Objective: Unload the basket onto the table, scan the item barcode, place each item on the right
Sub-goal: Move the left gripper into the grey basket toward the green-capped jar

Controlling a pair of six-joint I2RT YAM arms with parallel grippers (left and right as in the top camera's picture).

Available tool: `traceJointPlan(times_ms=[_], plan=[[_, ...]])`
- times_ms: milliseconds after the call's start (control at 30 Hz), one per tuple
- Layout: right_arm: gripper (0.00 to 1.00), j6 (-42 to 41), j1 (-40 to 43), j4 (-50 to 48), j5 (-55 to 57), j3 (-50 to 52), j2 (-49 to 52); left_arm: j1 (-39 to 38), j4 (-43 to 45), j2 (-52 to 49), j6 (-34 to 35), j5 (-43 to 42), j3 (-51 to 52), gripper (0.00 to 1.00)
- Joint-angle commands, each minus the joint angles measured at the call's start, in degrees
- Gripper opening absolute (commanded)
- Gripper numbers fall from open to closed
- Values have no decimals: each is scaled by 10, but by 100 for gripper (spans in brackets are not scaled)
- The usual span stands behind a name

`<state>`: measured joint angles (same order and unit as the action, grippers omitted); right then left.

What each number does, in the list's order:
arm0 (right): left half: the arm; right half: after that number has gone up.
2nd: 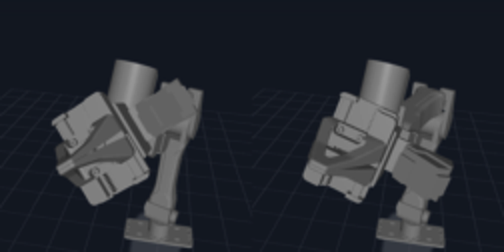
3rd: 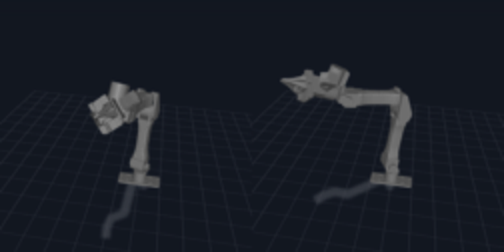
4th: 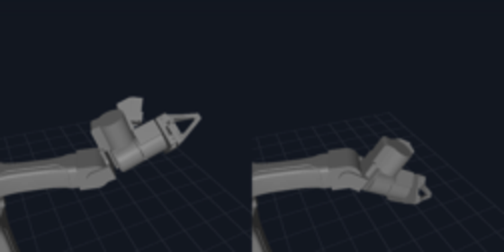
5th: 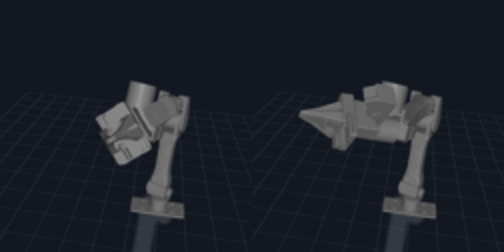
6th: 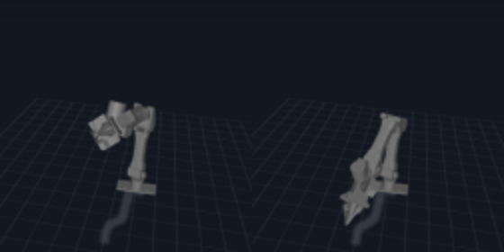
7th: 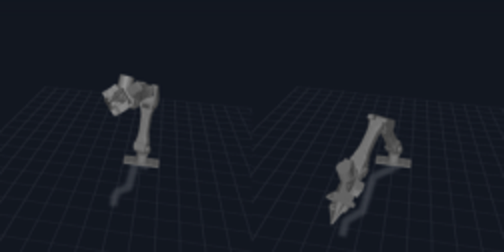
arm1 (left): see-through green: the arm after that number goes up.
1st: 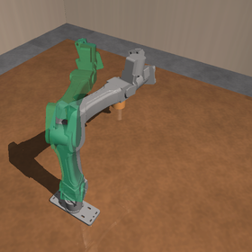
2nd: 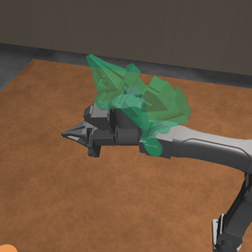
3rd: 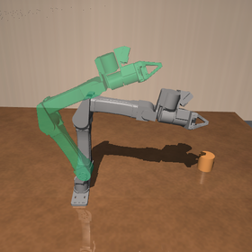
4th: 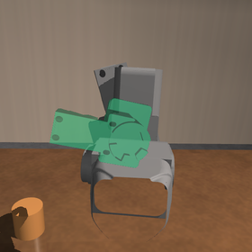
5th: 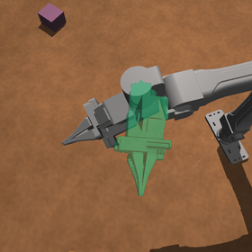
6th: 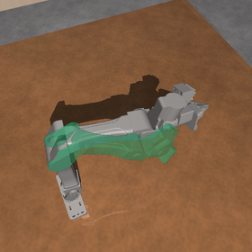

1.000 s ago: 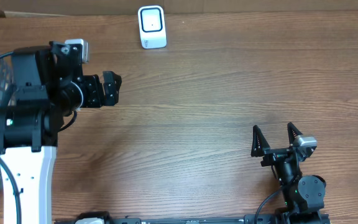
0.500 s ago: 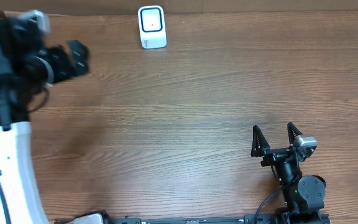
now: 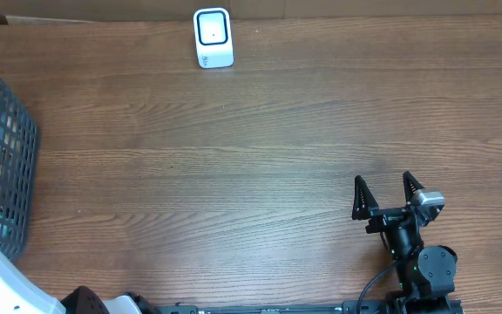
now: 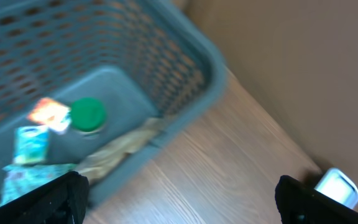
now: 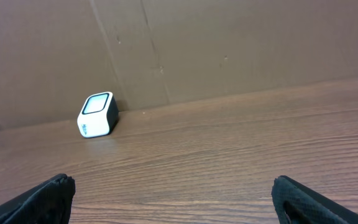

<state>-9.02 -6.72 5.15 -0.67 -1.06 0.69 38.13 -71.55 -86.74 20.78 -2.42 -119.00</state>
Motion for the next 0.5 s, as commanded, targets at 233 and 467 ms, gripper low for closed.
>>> traceJointPlan(times_ms=[233,467], plan=[[100,-2,3,-3,0,6,-5,89,-17,-63,21,31,-6,100],[100,-2,3,-3,0,6,-5,91,-15,-142,-29,55,-6,97]])
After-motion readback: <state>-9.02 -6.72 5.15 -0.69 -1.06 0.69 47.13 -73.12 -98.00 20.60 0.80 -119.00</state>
